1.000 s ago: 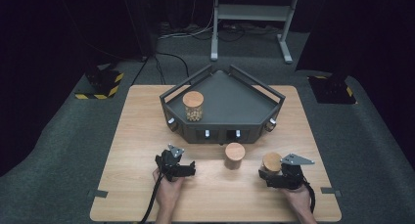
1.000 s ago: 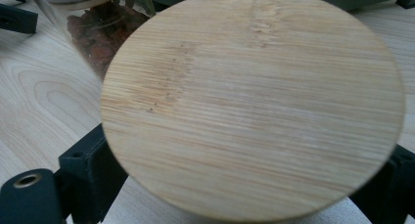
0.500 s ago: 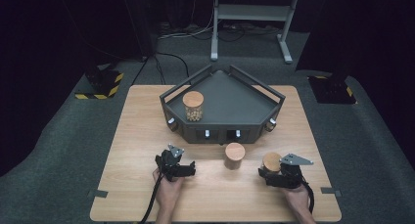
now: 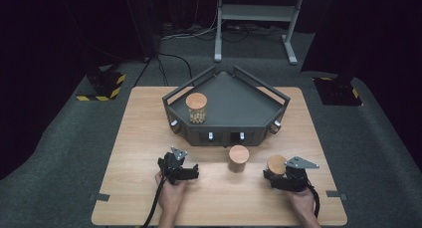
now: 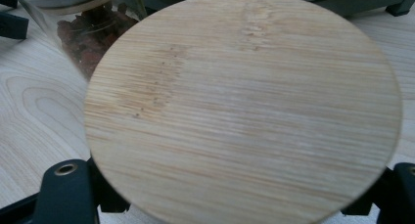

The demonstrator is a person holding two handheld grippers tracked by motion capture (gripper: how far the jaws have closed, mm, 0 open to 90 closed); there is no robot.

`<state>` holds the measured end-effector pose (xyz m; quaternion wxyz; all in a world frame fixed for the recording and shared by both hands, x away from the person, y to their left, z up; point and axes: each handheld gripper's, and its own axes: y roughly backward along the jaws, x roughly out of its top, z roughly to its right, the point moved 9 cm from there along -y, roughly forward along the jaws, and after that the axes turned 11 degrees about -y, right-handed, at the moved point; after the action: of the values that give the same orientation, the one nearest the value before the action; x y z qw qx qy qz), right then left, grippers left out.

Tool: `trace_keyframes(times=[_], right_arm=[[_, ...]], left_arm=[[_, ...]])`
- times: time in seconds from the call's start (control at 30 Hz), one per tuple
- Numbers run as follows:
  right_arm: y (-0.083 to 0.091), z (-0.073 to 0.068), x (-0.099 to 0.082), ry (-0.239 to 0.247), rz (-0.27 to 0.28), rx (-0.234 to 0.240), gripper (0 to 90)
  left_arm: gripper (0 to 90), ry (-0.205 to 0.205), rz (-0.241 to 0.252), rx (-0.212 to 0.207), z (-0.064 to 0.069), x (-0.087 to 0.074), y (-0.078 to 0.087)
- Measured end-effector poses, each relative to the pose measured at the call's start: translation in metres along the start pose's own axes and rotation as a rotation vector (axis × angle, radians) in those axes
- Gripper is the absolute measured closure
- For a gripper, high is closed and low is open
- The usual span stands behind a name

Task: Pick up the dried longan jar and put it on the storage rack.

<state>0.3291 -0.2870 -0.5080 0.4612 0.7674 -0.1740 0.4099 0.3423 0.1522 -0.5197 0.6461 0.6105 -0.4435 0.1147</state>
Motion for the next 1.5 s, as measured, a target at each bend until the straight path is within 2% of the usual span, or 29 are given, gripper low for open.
trace_keyframes(times=[0.4, 1.03, 1.3, 1.37, 1.5], right_arm=[[0.002, -0.003, 0.000, 0.010, 0.019, -0.027, 23.9], [0.011, 0.002, 0.006, 0.009, 0.035, -0.026, 24.4], [0.013, 0.005, 0.010, -0.007, 0.023, -0.021, 24.4], [0.014, 0.009, 0.013, -0.049, 0.018, 0.002, 24.4], [0.015, 0.010, 0.015, -0.055, 0.020, 0.000, 24.5]], left_arm=[[0.8, 0.000, 0.000, 0.000, 0.000, 0.000, 0.000], [0.8, 0.000, 0.000, 0.000, 0.000, 0.000, 0.000], [0.7, 0.000, 0.000, 0.000, 0.000, 0.000, 0.000], [0.7, 0.000, 0.000, 0.000, 0.000, 0.000, 0.000], [0.7, 0.000, 0.000, 0.000, 0.000, 0.000, 0.000]])
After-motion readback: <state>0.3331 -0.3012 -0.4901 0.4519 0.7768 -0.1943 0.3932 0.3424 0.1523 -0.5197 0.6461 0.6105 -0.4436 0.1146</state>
